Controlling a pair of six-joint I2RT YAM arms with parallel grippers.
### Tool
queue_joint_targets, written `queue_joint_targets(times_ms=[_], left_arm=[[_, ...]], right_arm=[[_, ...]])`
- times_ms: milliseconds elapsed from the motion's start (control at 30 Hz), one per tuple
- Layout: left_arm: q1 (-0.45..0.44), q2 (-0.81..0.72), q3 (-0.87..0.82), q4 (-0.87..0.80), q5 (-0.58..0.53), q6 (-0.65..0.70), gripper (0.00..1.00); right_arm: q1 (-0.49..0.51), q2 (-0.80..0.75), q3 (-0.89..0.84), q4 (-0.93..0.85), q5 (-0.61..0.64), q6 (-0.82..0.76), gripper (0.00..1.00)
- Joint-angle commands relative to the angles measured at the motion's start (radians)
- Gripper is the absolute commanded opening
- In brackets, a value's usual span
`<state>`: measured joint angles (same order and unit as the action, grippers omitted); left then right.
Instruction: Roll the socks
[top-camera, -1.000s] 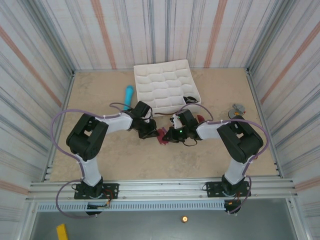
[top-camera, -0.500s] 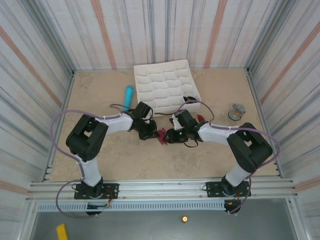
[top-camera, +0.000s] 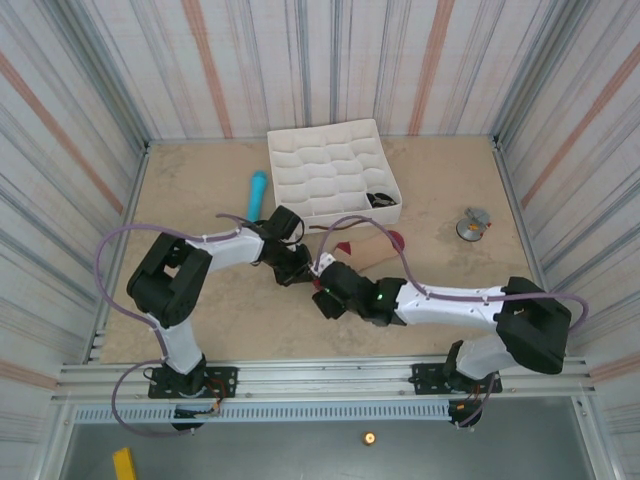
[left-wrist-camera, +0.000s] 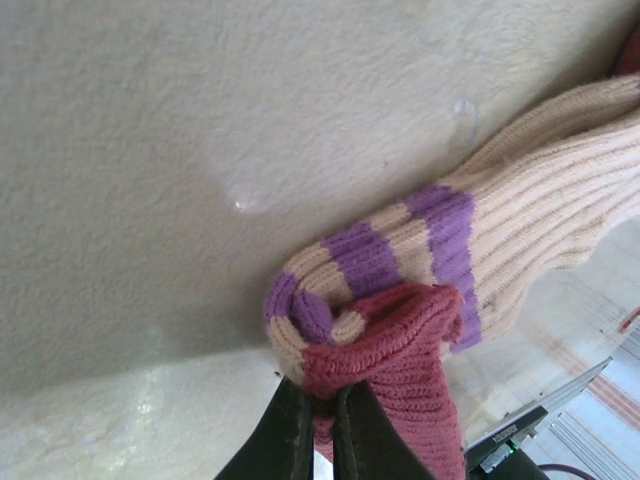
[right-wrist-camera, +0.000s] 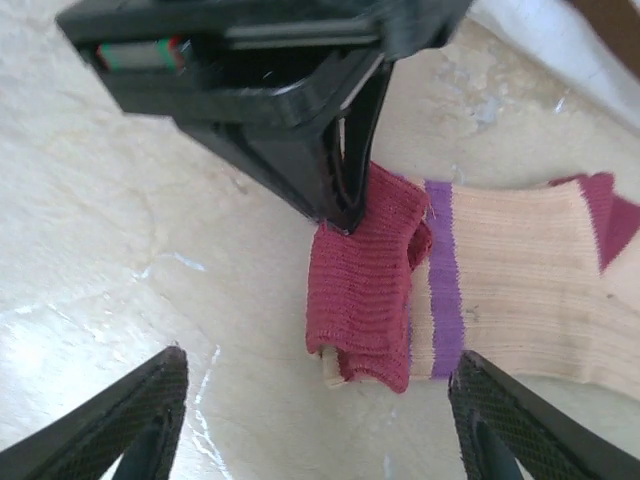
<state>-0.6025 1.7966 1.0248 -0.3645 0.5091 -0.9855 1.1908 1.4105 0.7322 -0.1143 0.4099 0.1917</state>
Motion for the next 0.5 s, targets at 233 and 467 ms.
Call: queue_joint_targets(times_ms=[233,467], left_arm=[[0.001,-0.009,0.044,-0.067,0.049,0.003,0.00],[0.015,-0.010,0.037,-0.071,0.063,0.018,0.00]], right_arm=[[0.118,0.185,-0.028,0.221,0.328,-0.224,0.61],[0.110,0.275,-0.043,0.279,0.346,-0.224,0.59]])
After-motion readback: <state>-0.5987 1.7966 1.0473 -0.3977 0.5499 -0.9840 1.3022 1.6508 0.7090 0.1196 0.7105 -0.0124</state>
